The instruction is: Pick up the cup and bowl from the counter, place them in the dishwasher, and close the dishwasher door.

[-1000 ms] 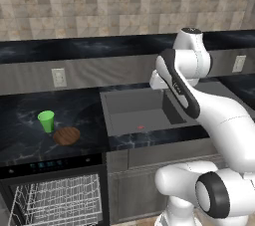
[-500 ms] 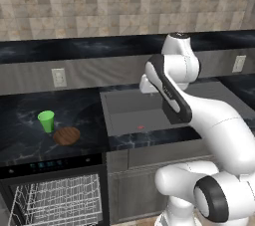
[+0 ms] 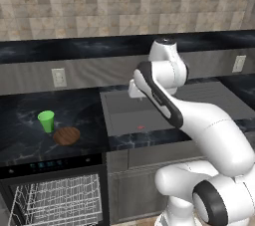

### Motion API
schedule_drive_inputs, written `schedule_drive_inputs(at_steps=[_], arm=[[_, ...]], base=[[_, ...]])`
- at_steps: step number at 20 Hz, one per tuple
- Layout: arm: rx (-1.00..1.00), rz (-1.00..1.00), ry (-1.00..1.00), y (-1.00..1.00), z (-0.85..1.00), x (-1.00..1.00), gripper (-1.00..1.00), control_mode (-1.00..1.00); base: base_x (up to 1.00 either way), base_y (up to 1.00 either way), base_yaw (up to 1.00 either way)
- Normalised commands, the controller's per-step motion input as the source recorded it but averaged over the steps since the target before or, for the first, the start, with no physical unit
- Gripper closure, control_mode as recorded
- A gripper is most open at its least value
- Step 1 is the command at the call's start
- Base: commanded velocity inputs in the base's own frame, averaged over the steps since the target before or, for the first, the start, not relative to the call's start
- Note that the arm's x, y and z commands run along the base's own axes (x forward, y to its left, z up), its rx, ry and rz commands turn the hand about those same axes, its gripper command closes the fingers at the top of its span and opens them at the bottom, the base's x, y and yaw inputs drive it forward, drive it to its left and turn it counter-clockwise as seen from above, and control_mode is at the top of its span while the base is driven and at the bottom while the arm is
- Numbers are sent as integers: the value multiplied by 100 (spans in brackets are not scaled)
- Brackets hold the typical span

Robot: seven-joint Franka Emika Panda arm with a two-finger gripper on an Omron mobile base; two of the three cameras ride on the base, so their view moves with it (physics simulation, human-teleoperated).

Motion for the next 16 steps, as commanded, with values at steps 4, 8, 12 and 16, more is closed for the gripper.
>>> schedule_drive_inputs(at_steps=[4, 8, 12, 16], arm=[[0, 0, 0, 35, -11, 9, -100, -100], [0, 0, 0, 39, -13, 4, -100, -100], [0, 0, 0, 38, -12, 5, -100, -100], [0, 0, 0, 35, -9, 9, -100, -100]], base=[[0, 0, 0], [0, 0, 0], [0, 0, 0], [0, 0, 0]])
